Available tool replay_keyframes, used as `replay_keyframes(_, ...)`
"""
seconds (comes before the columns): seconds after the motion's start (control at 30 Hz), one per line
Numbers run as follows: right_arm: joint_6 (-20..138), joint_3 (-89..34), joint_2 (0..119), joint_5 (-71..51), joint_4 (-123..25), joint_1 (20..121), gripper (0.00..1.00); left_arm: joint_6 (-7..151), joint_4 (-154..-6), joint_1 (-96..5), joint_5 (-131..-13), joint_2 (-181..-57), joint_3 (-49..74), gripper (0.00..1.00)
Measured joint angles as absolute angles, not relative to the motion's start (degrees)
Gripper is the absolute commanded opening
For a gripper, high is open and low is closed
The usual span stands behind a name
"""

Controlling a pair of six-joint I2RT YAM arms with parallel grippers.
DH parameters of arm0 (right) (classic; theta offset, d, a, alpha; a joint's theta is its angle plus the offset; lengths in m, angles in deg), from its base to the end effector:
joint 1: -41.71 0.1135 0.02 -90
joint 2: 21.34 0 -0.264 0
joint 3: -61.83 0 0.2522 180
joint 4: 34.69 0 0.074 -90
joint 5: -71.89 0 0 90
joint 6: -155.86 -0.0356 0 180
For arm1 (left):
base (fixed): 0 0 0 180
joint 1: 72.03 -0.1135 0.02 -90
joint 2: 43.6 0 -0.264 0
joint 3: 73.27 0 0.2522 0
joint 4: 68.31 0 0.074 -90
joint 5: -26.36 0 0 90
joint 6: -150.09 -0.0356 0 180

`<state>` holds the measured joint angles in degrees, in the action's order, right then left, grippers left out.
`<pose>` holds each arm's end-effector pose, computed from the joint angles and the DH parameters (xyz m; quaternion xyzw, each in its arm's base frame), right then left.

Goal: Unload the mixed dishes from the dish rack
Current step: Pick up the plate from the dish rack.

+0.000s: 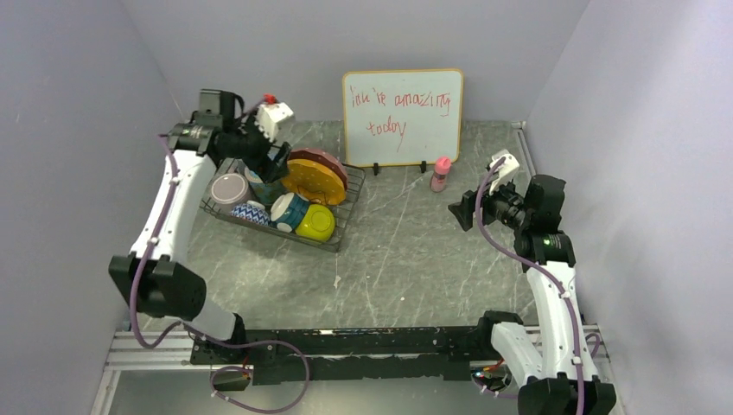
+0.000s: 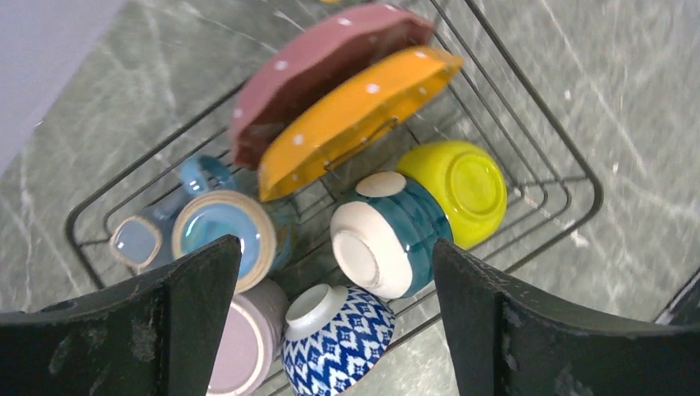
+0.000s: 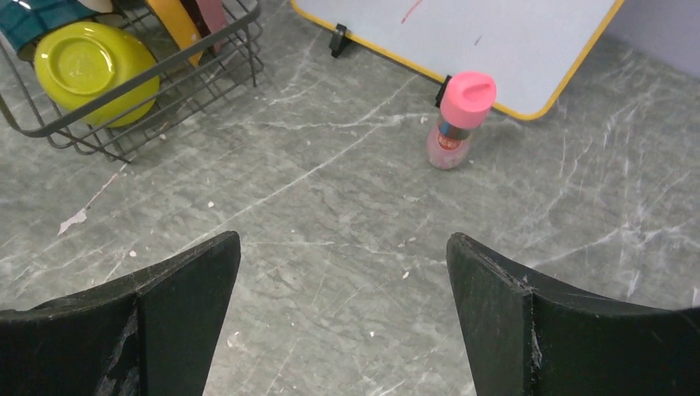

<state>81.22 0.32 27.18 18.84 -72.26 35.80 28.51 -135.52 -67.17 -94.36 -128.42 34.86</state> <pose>0.1853 0.0023 0.3254 -0.2364 0.7812 0.1675 0.5529 0.3005 -0.0438 0.4037 0.3759 0.8104 -0.1499 0.4237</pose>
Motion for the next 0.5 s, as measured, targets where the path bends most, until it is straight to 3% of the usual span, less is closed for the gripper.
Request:
replay_keyframes(0.4,82.53,0.54,27.13,20.94,-72.0,35.8,0.99,3.2,-143.8,-57.4,-93.02,-136.61,38.88,0.83)
replay_keyframes(0.5,82.83,0.61,27.13,20.96,-72.02,35.8,0.99,-1.91,-143.71,-56.04,-91.43,-136.83,38.85,0.78)
